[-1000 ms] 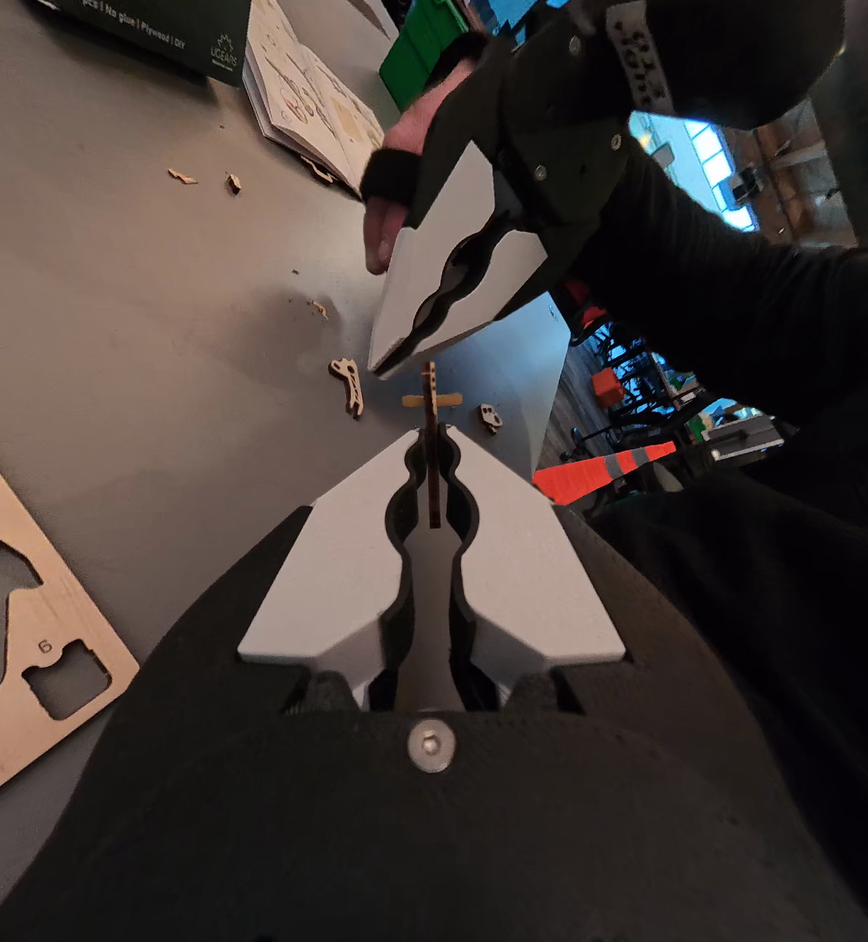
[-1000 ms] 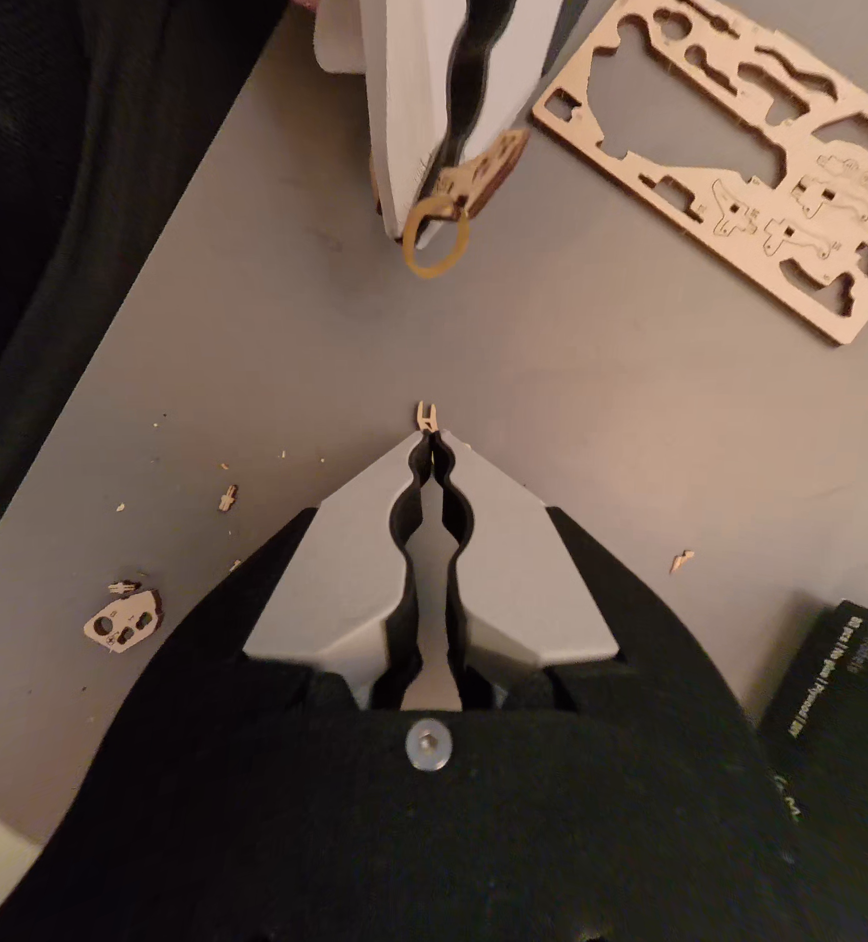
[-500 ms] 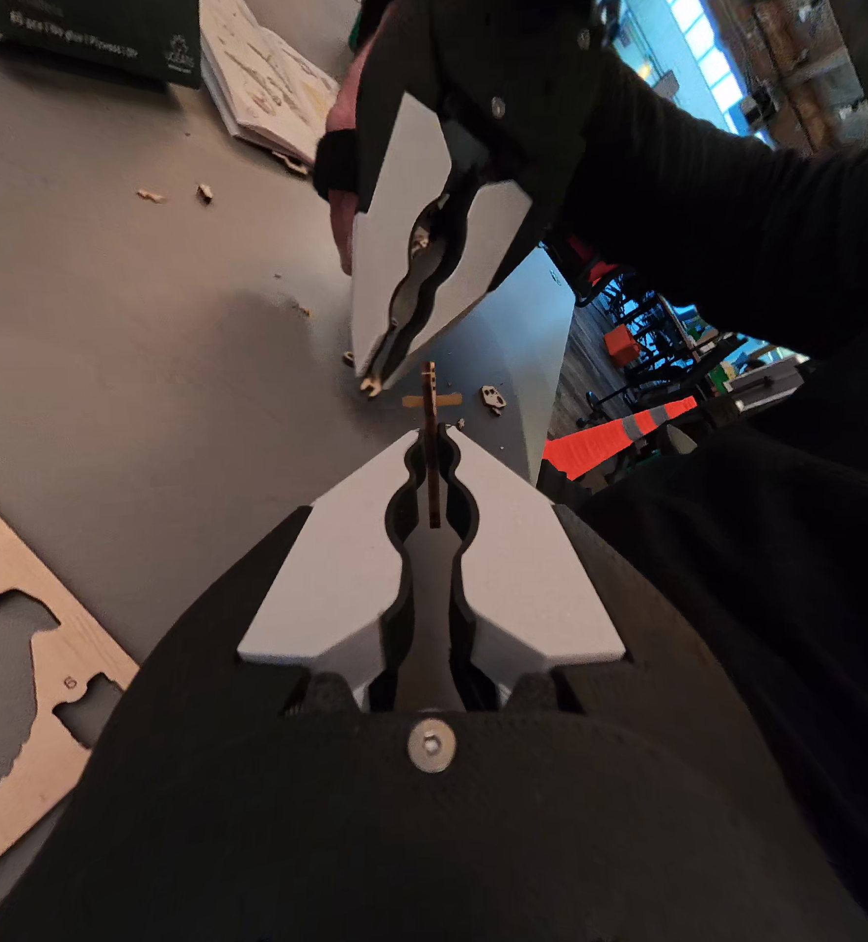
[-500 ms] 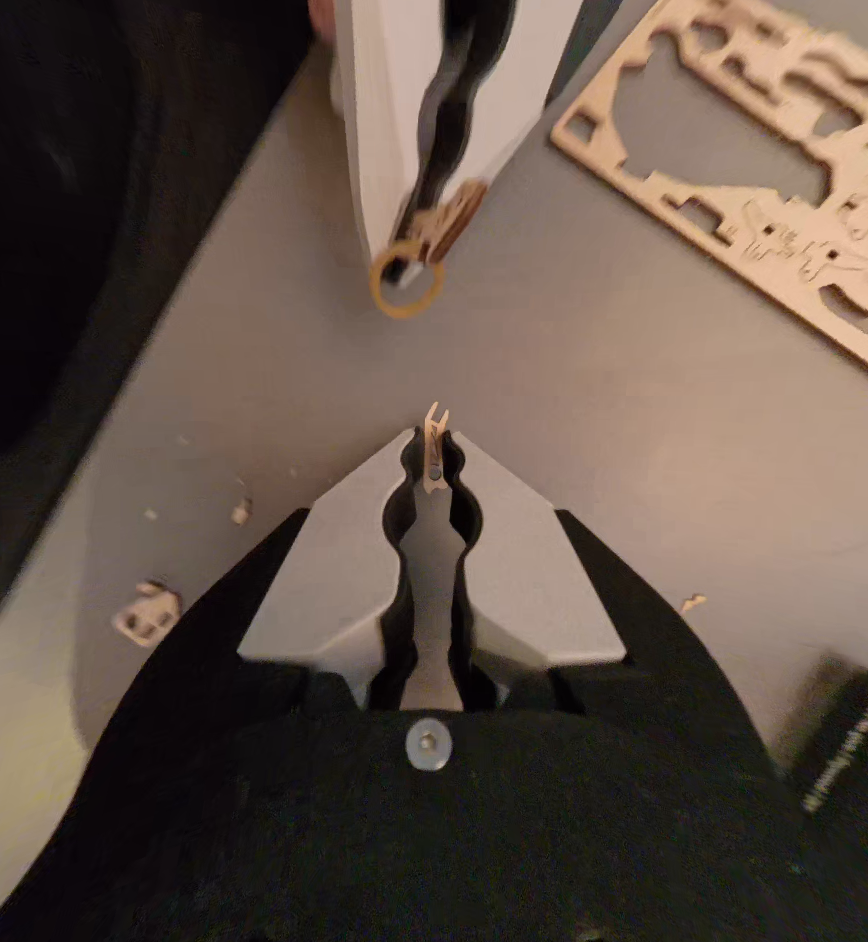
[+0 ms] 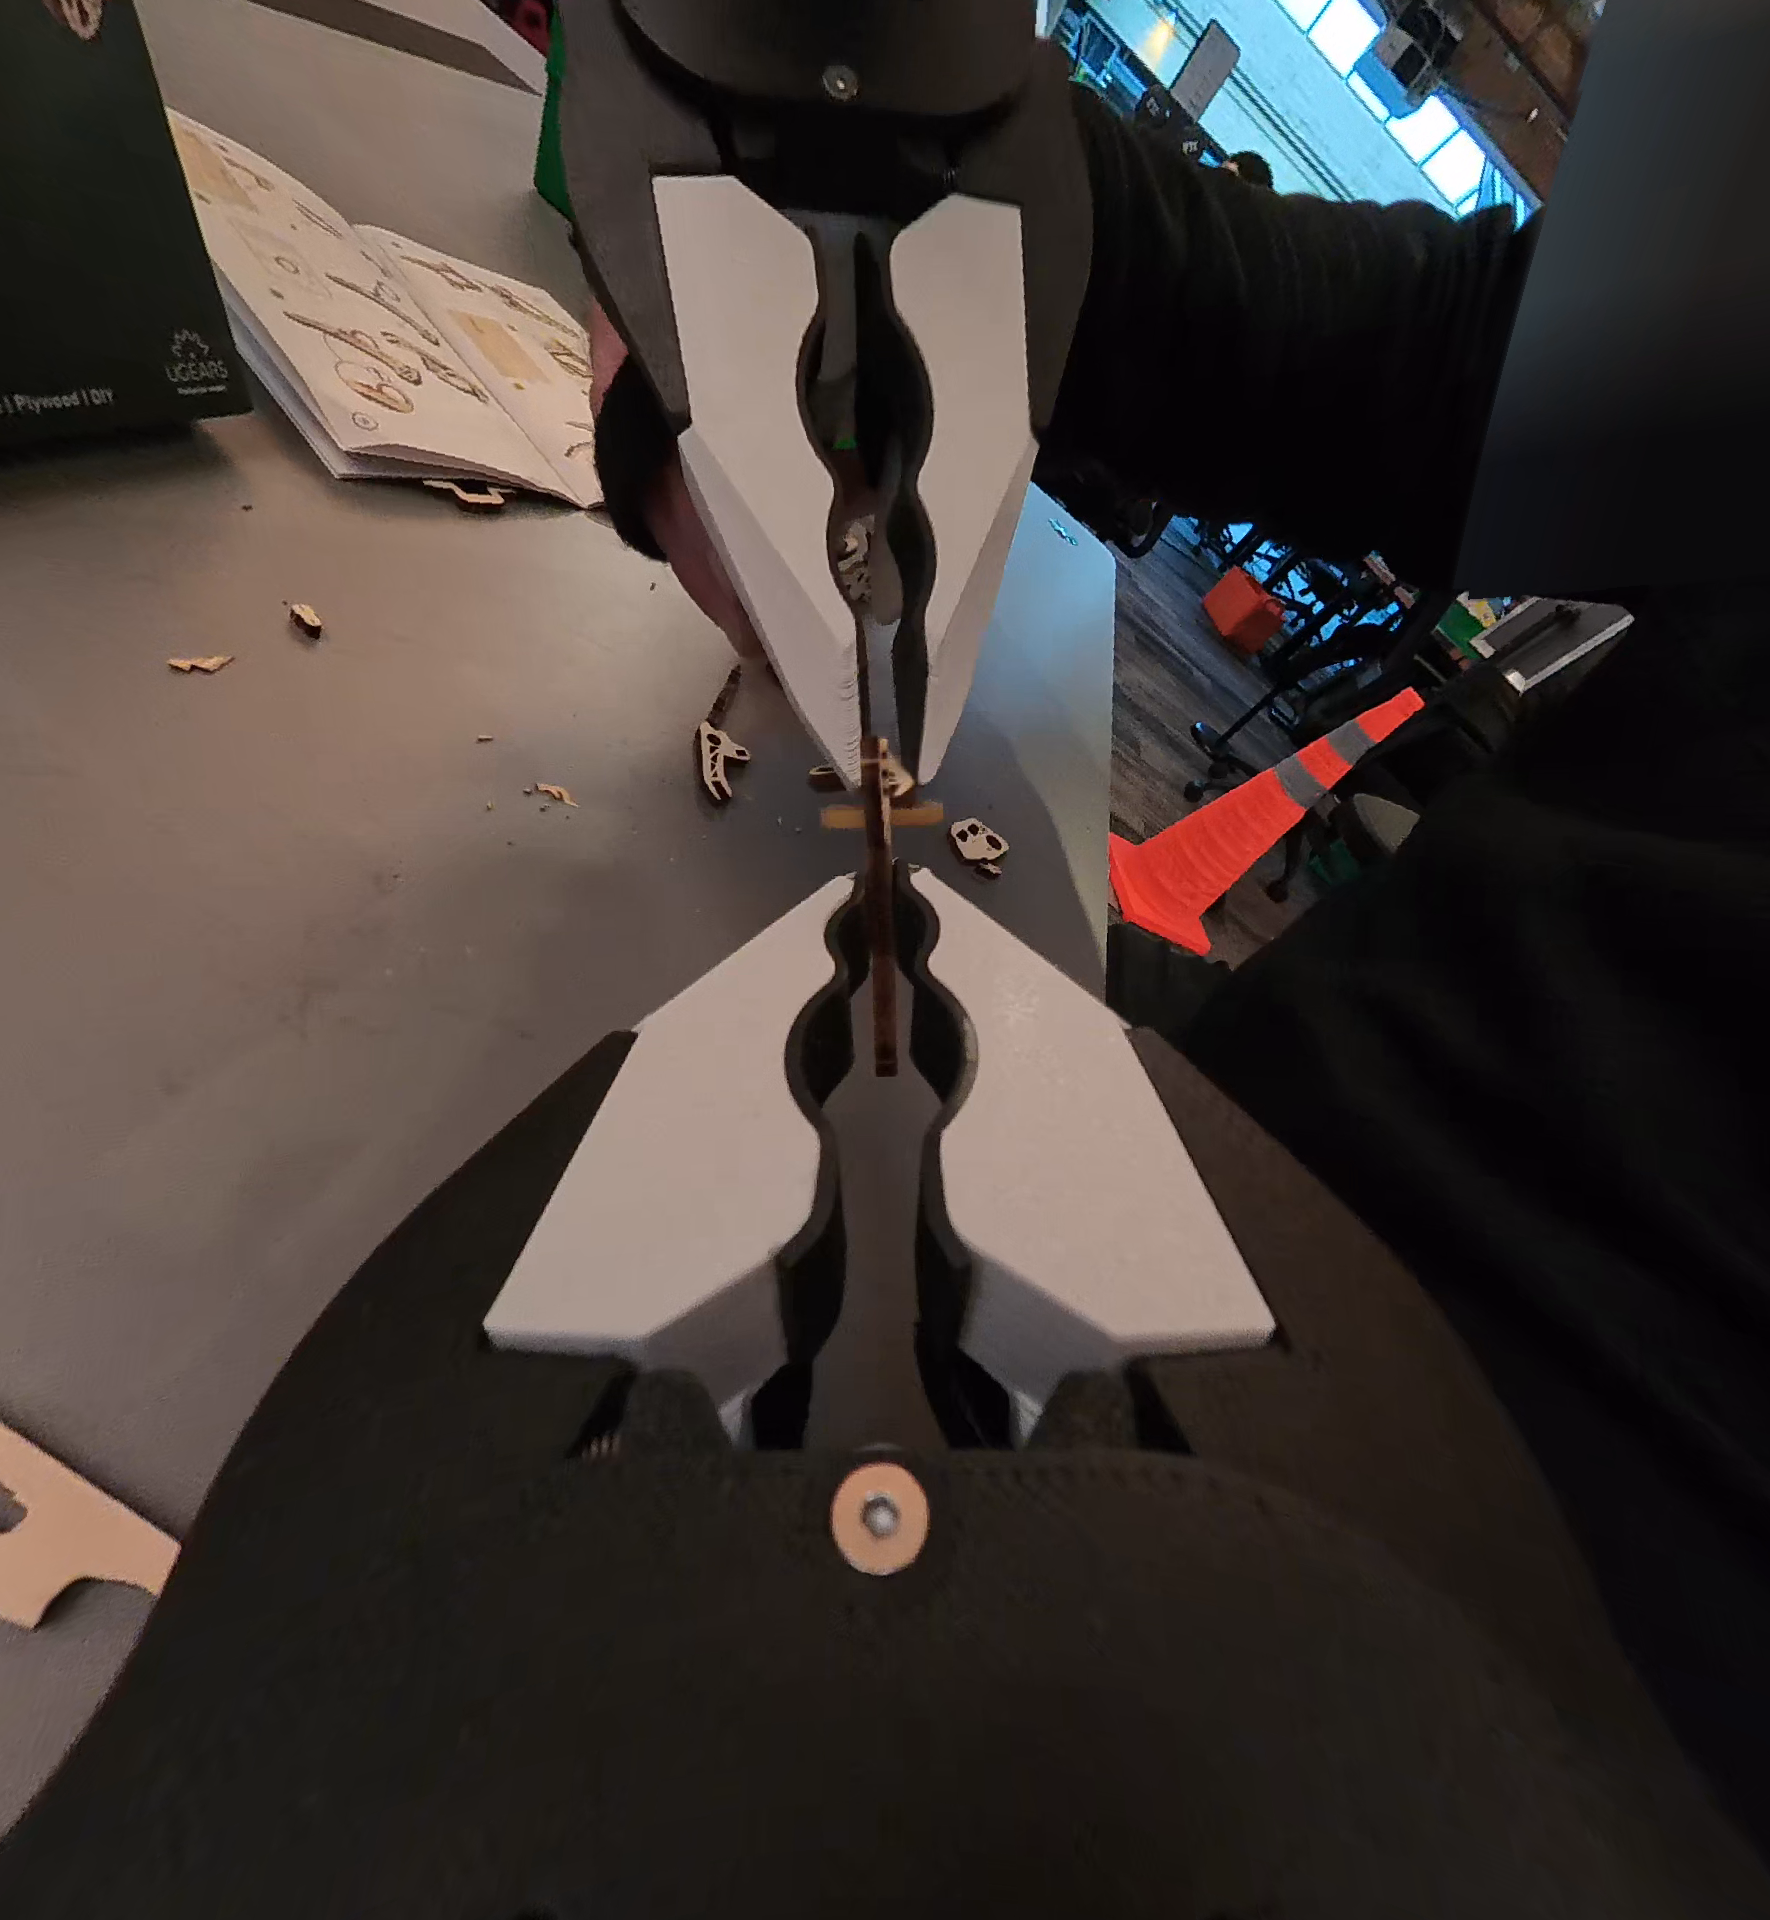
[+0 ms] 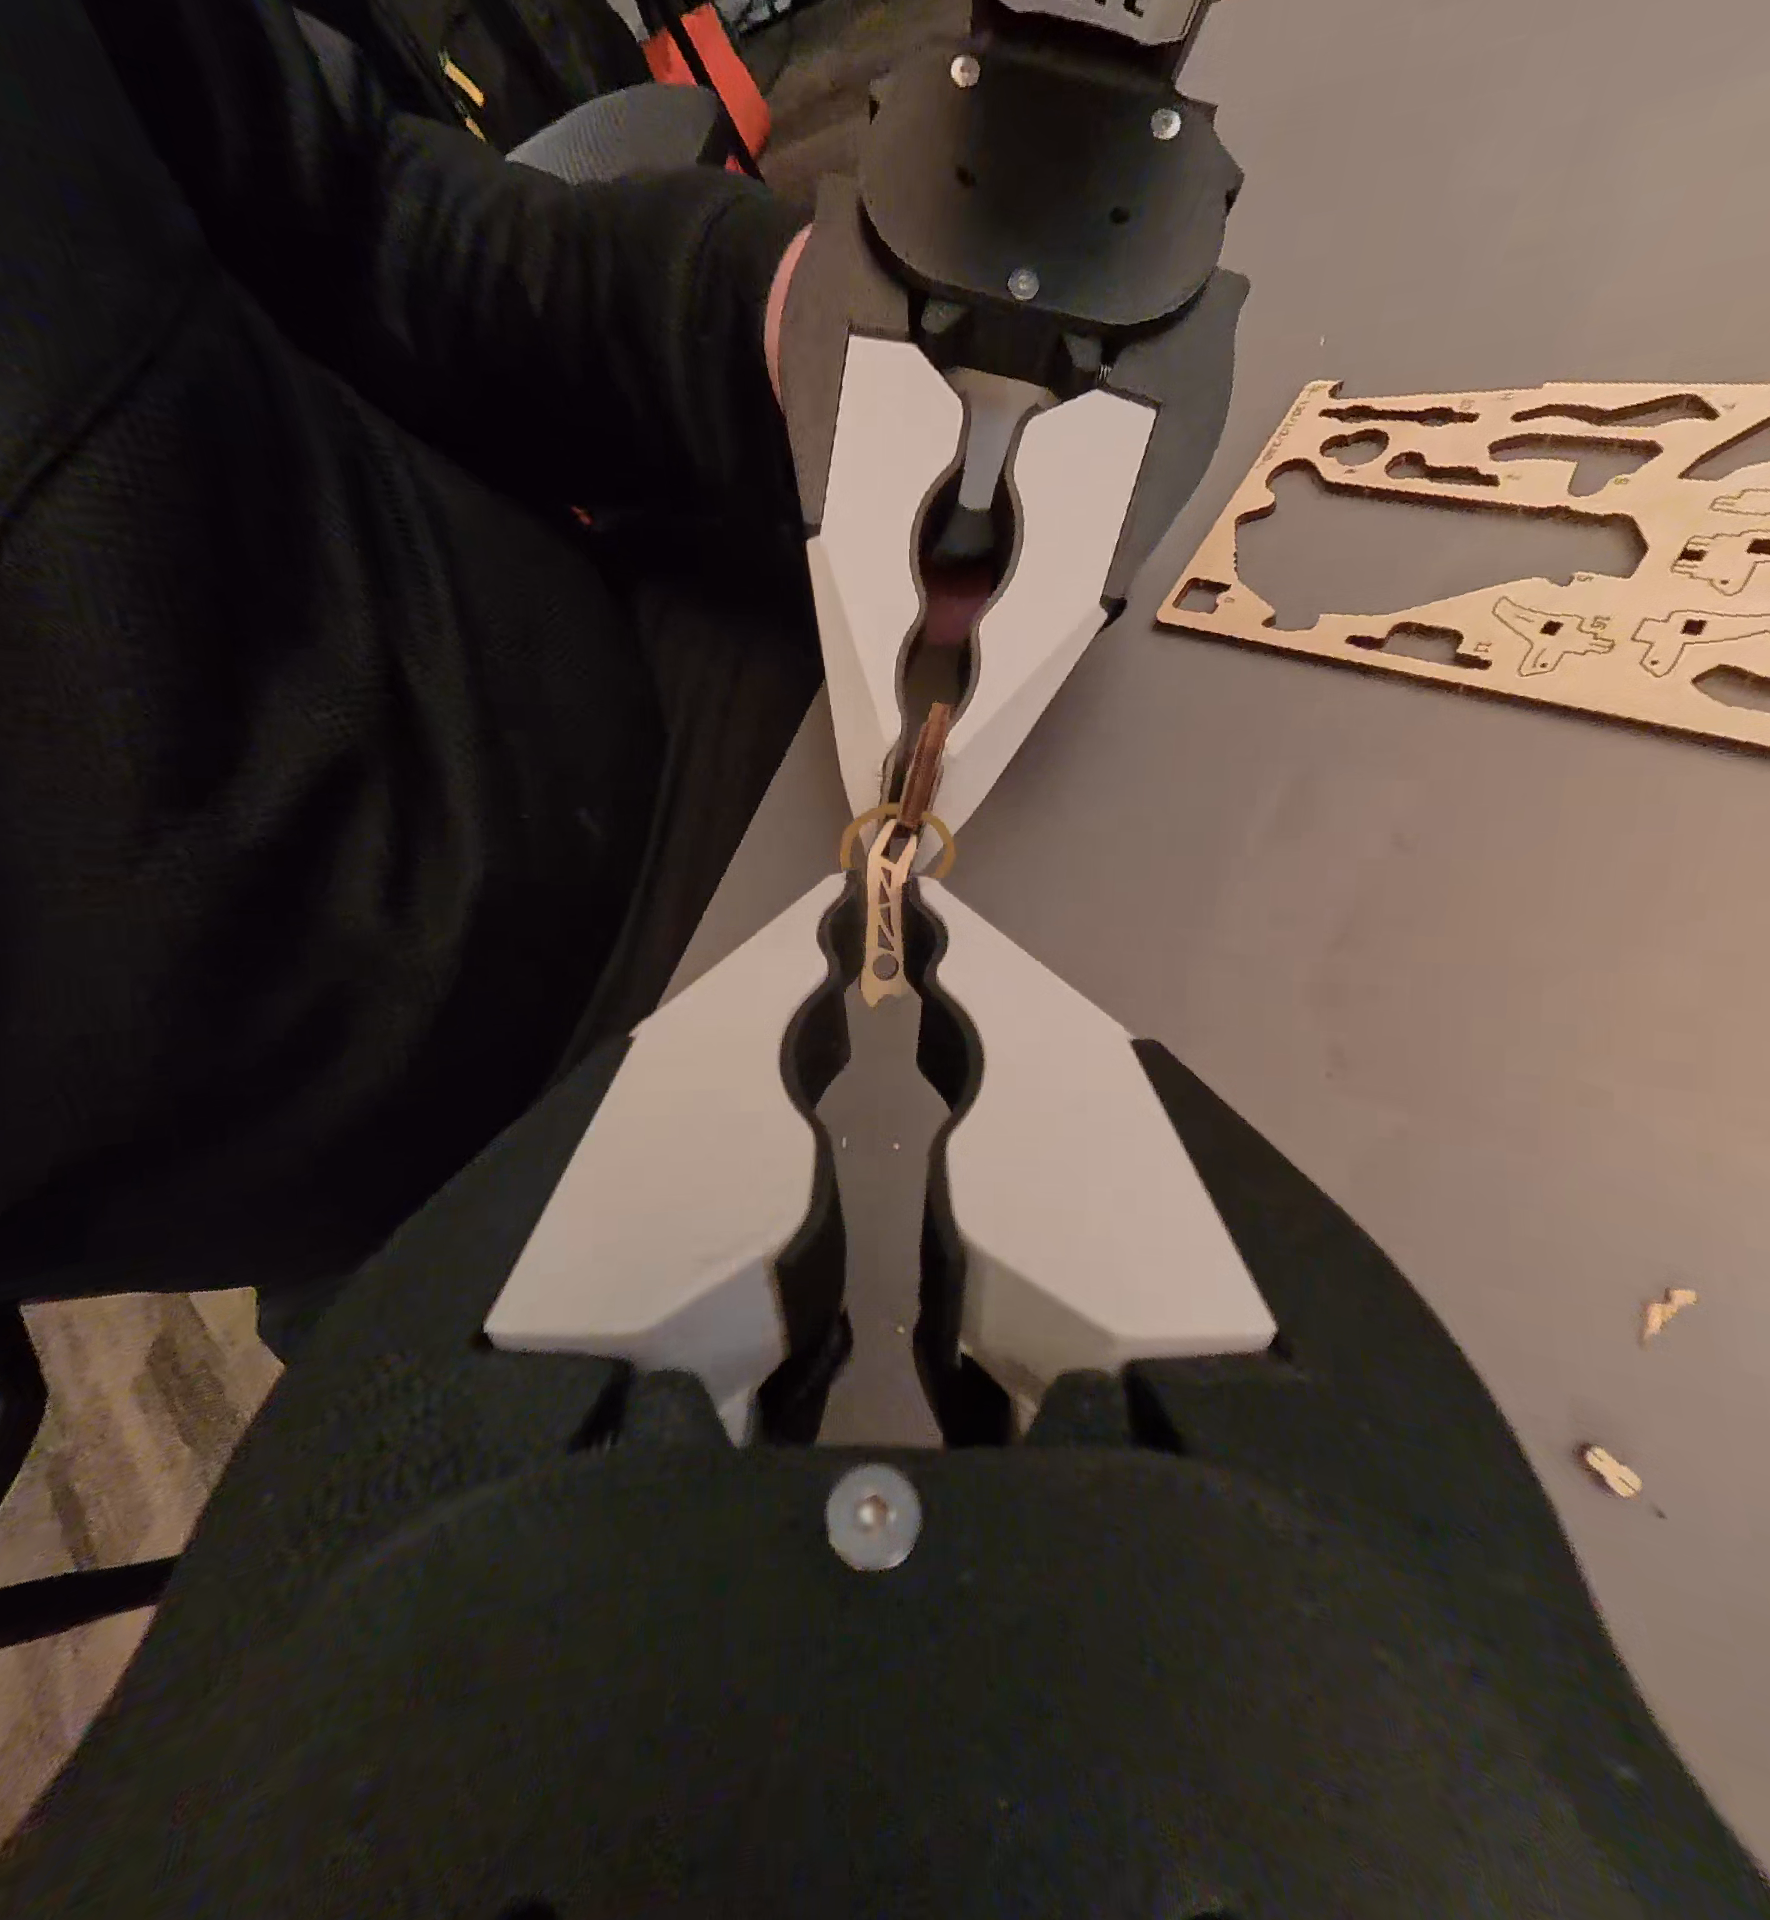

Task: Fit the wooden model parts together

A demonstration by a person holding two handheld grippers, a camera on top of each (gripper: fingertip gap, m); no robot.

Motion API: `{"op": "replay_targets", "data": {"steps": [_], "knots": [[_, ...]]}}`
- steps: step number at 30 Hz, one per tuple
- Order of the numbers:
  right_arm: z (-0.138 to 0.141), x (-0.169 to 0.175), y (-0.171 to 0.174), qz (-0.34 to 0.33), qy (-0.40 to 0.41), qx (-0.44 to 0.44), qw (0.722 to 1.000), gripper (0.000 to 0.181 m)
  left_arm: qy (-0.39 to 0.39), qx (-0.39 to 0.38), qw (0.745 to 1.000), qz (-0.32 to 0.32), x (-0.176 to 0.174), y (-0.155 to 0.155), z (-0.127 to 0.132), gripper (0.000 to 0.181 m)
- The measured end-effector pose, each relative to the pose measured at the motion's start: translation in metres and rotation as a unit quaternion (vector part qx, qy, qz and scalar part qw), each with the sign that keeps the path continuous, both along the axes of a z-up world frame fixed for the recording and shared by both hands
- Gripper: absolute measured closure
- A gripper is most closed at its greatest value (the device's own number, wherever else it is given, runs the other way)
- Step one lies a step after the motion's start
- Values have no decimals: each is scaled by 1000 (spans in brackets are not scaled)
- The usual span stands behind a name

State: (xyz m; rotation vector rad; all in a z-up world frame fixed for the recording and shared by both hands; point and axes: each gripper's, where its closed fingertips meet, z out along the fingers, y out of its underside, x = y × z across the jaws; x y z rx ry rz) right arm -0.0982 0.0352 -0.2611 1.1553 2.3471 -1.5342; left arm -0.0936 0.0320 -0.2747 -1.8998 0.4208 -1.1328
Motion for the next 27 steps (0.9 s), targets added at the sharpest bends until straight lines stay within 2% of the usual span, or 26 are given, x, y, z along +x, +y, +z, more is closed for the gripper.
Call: {"op": "replay_targets", "data": {"steps": [15,22,27], "knots": [[11,-1,1,-31,12,-49,998,178,-41,20,999,-7,3,1,10,181],[8,0,-1,-15,12,-22,1000,178,-31,3,999,-26,8,-2,7,181],[11,3,-3,-1,23,-22,999,178,-51,-7,998,-42,12,-4,11,180]]}}
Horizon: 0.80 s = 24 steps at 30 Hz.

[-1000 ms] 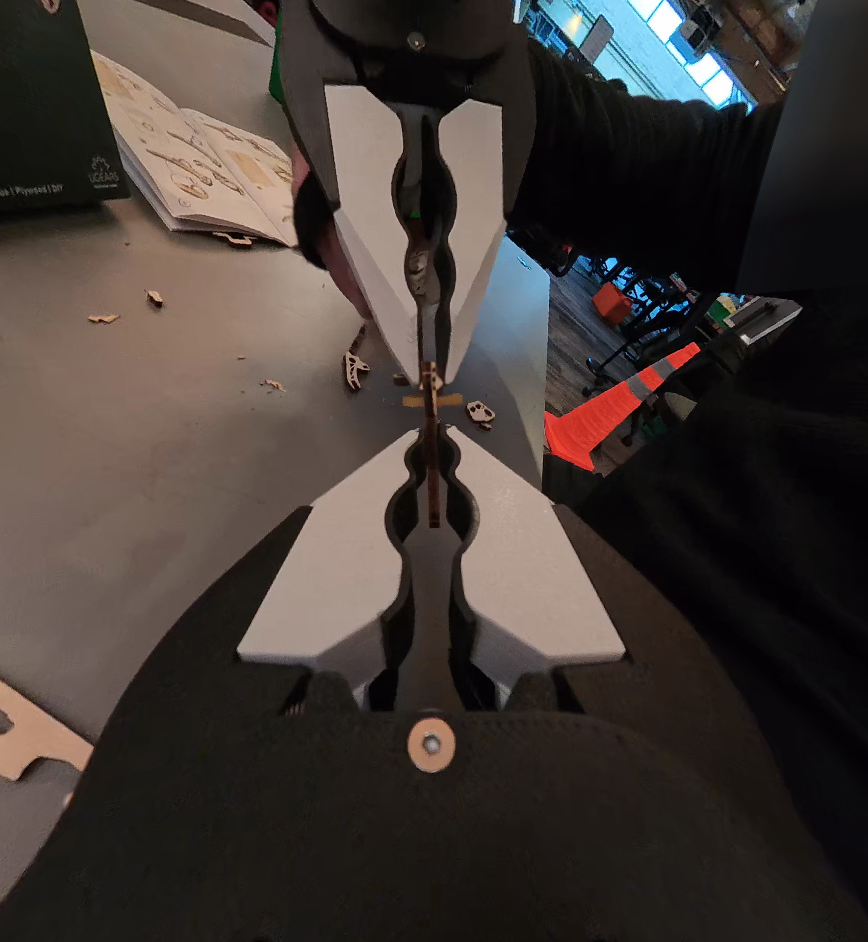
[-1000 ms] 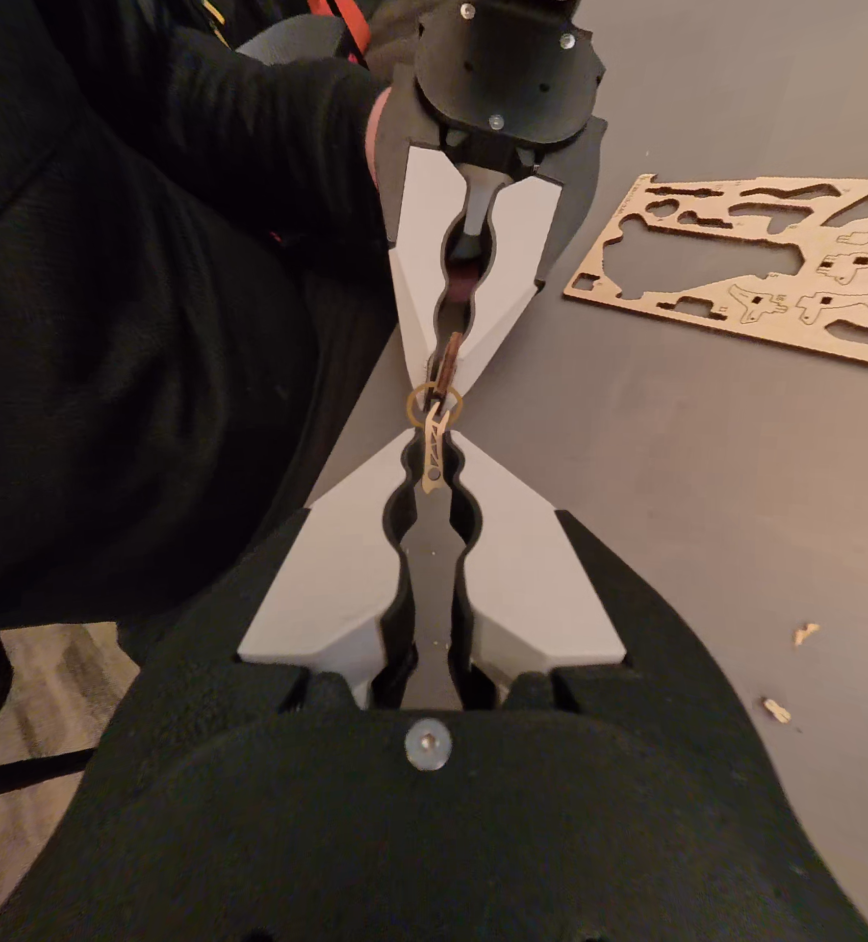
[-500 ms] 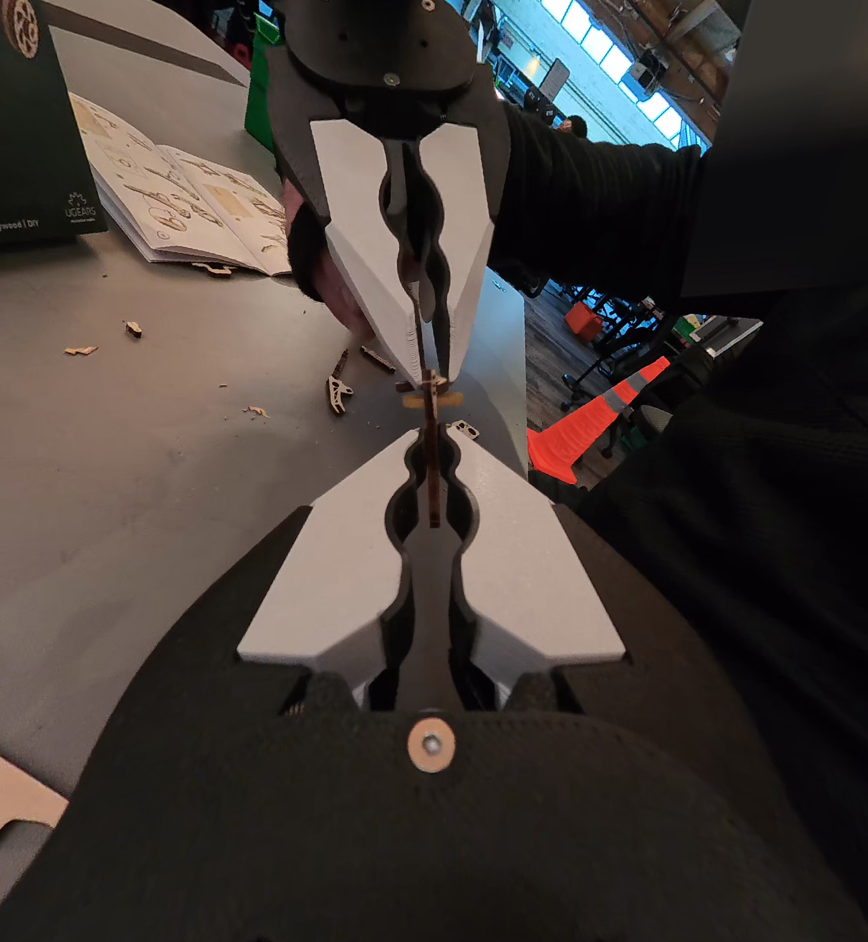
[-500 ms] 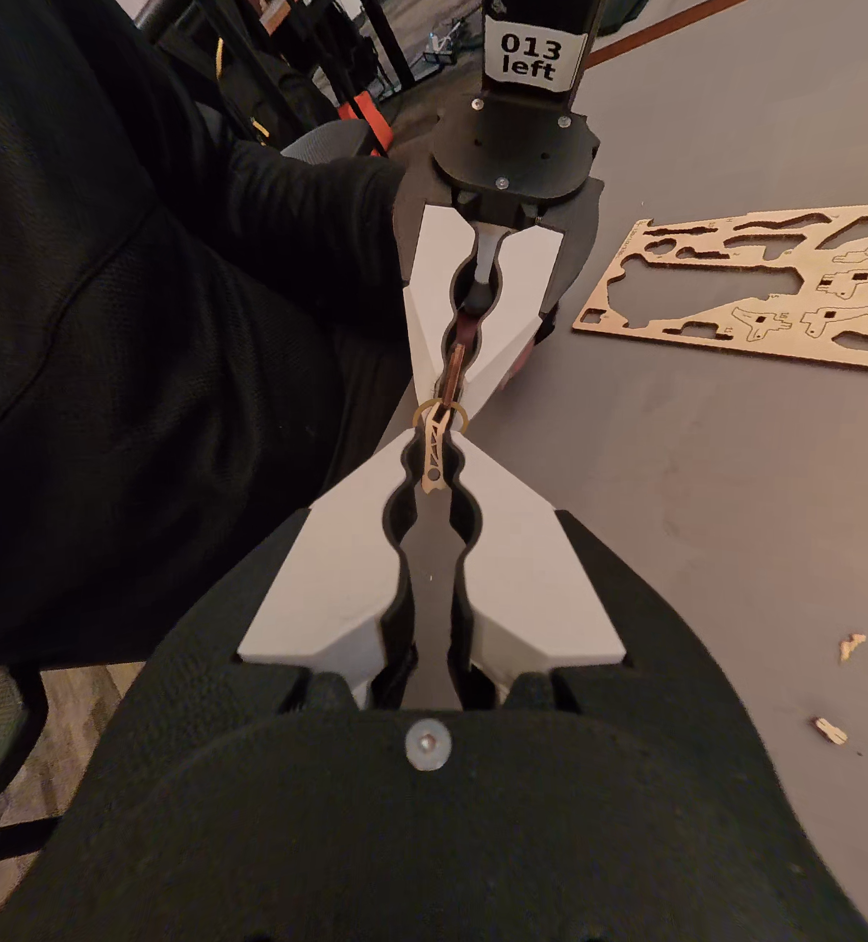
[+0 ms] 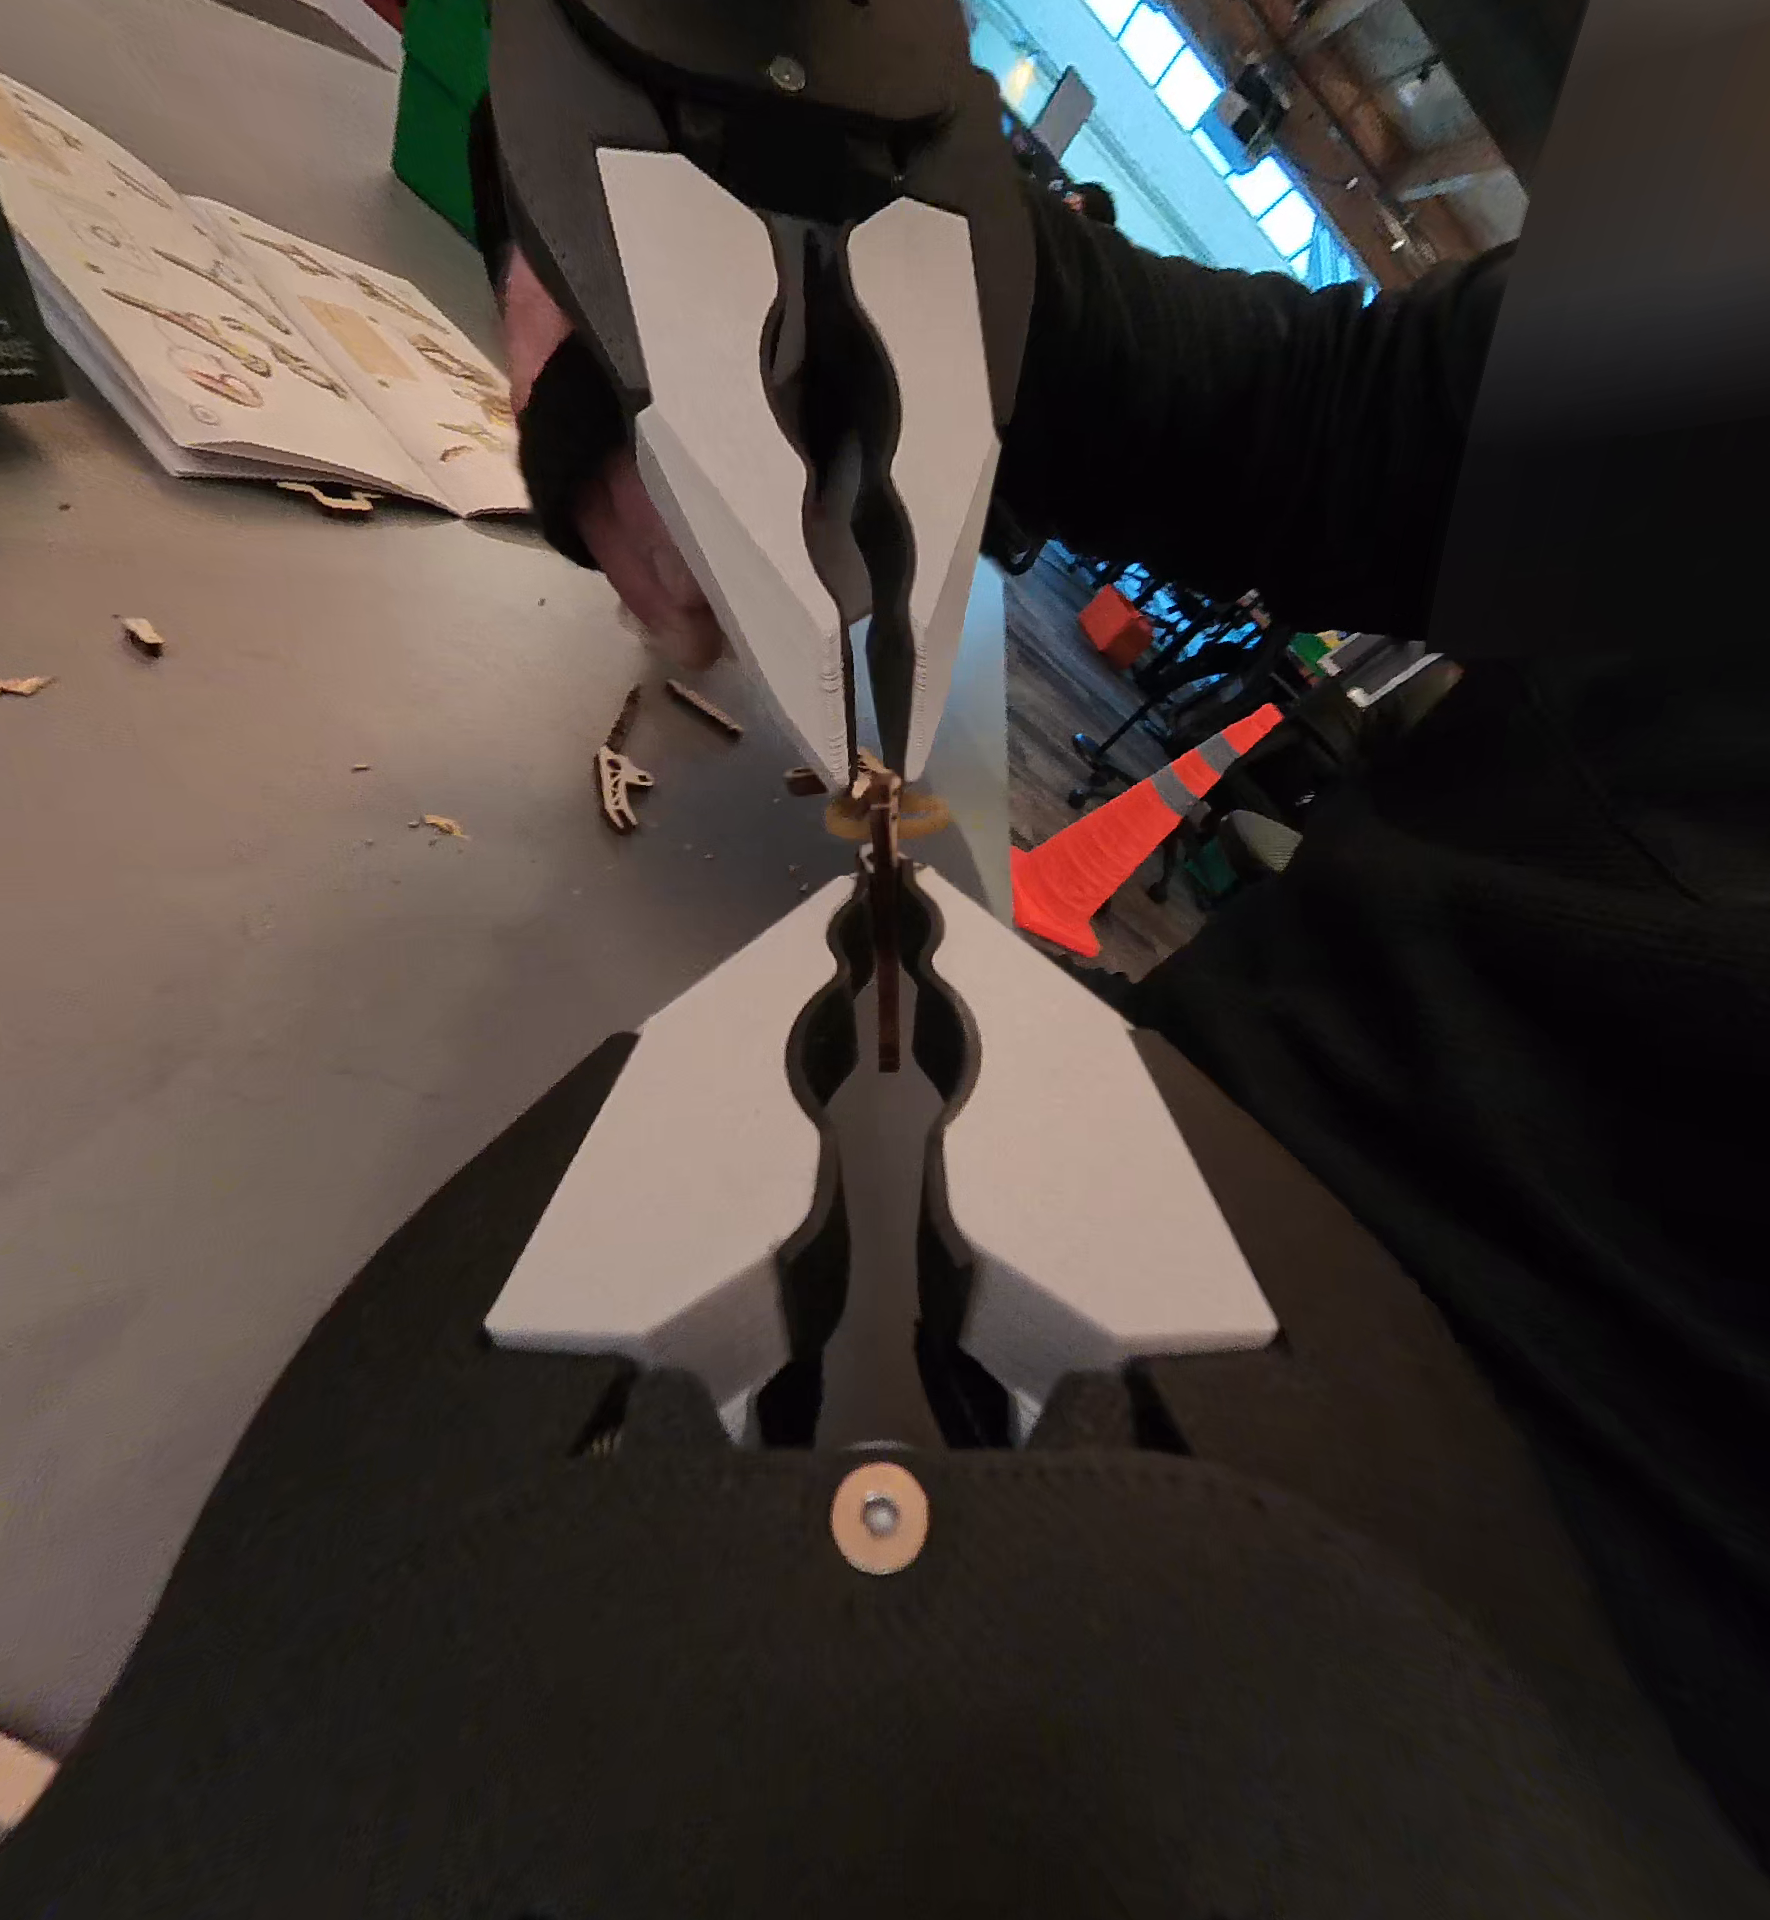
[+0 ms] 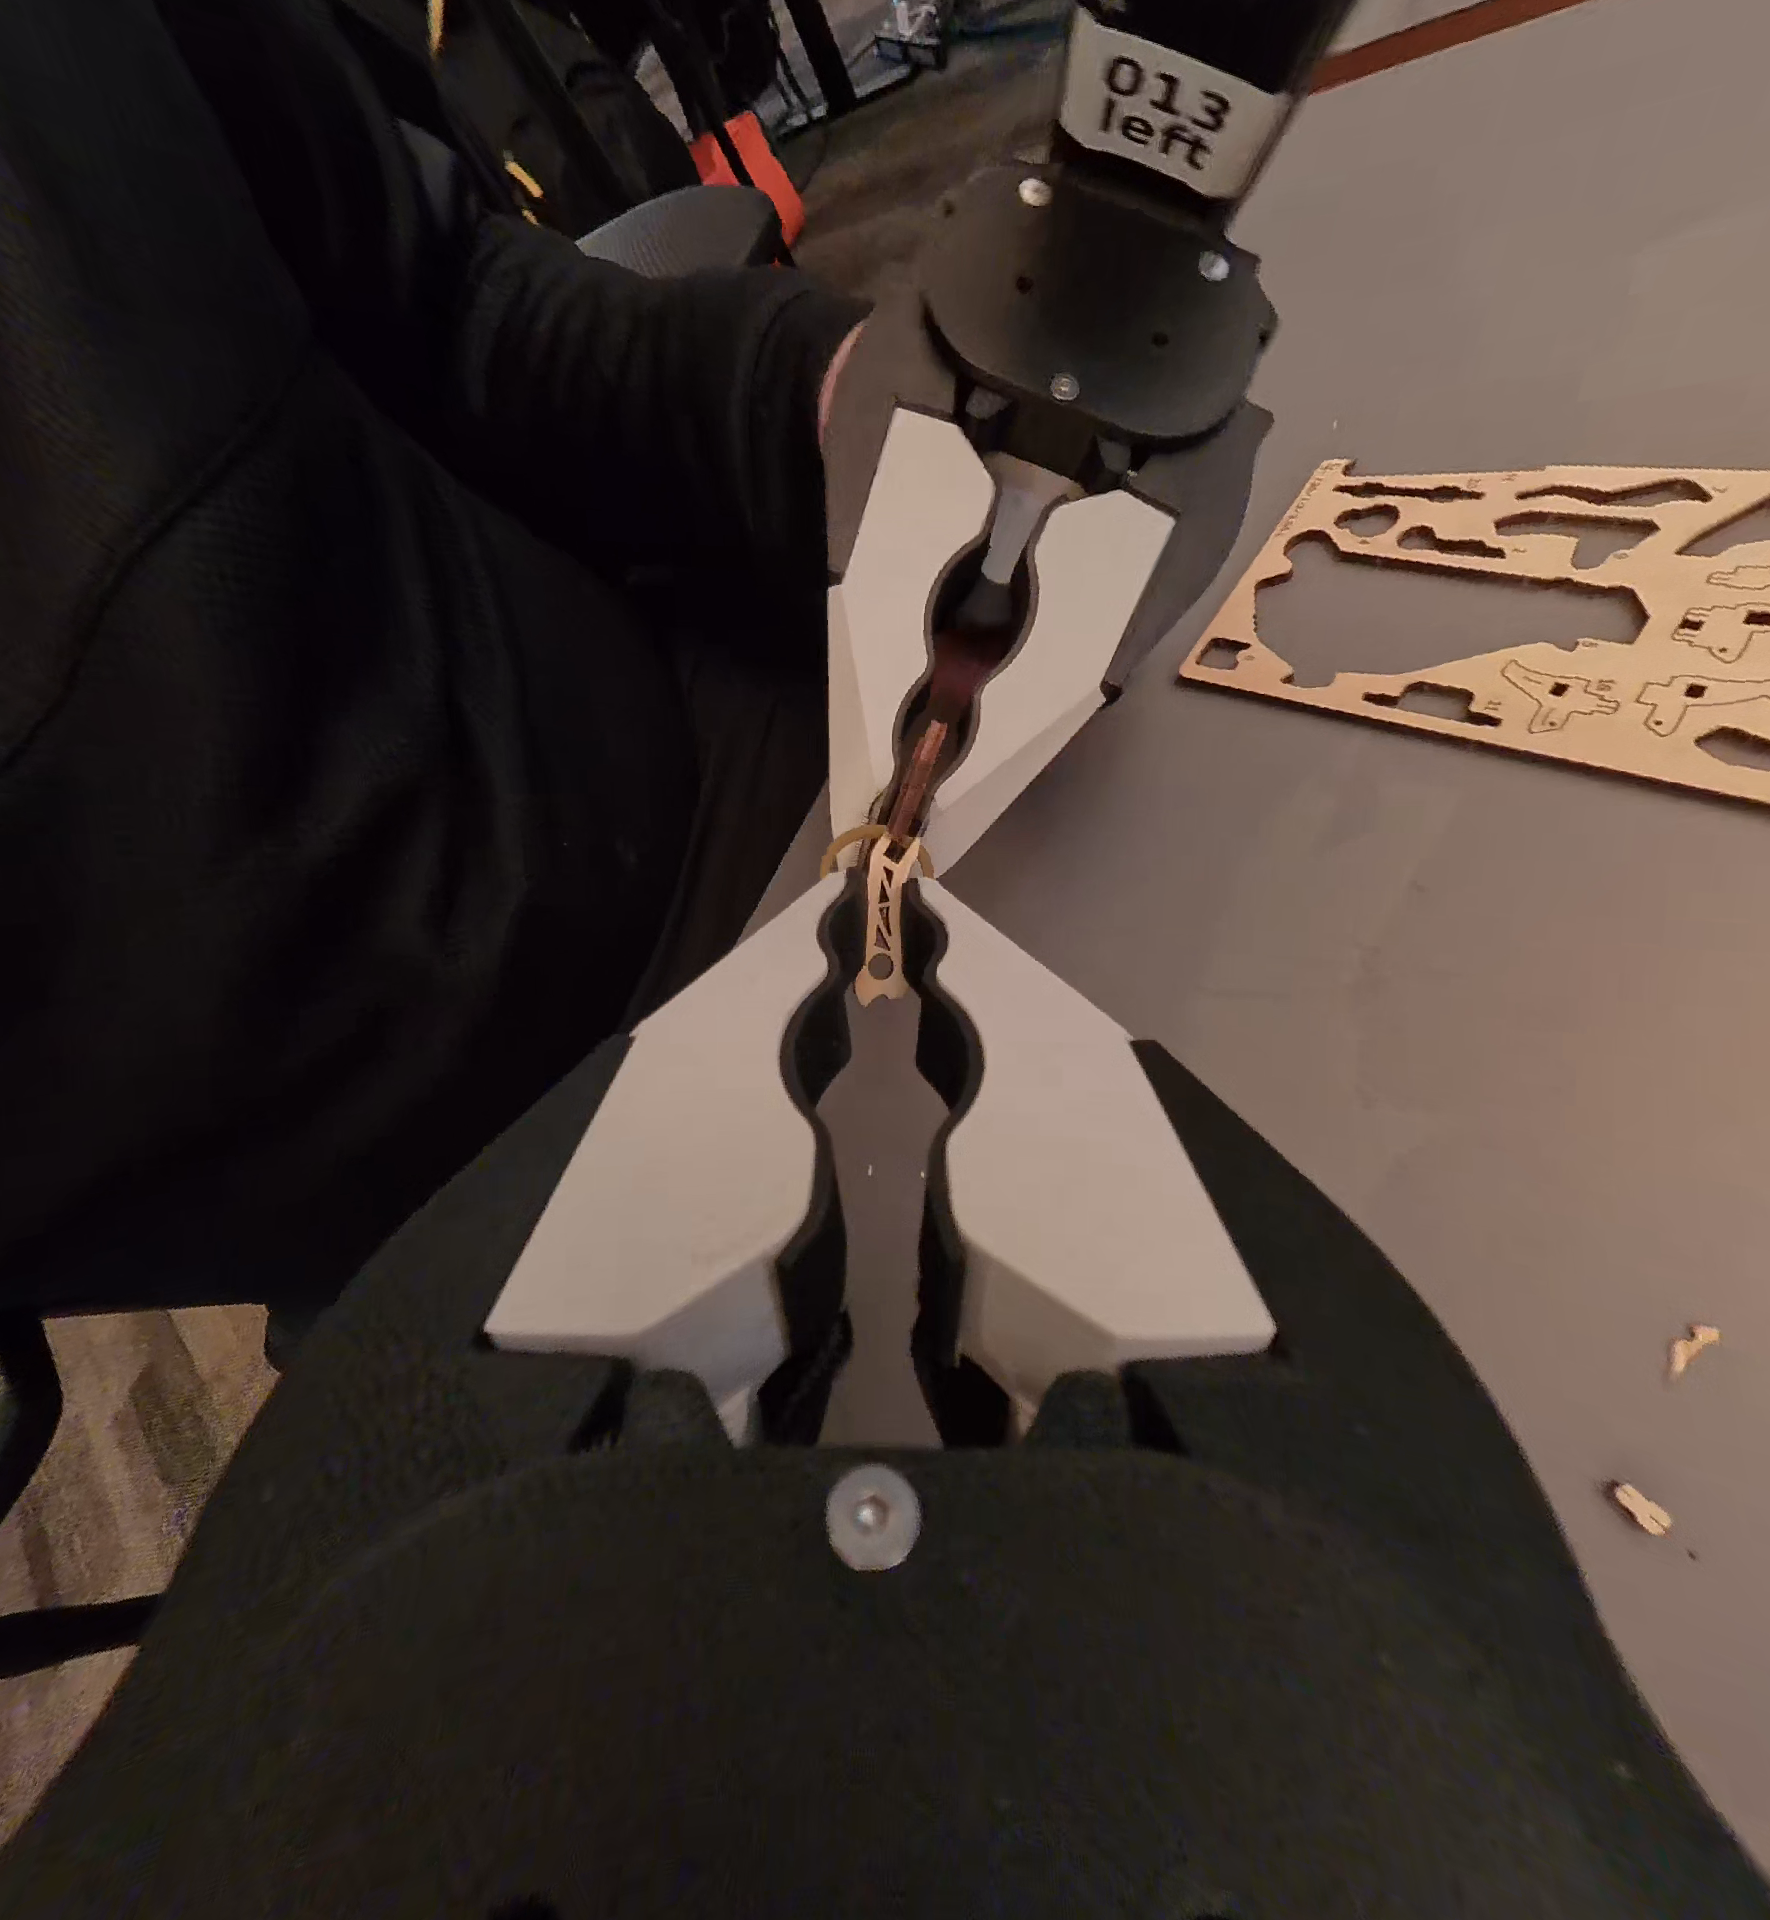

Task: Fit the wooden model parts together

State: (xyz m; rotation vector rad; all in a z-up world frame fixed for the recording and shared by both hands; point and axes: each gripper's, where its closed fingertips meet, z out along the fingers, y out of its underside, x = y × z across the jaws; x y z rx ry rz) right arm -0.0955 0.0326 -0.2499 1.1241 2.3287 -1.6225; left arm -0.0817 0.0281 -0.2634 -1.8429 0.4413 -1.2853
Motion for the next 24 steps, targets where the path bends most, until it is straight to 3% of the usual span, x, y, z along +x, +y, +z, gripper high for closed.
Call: {"op": "replay_targets", "data": {"steps": [17,24], "knots": [[14,12,-11,66,25,-39,997,178,-62,12,995,-72,15,-12,16,180],[2,6,-11,37,-14,11,999,178,-15,-8,998,-65,17,-10,2,180]]}}
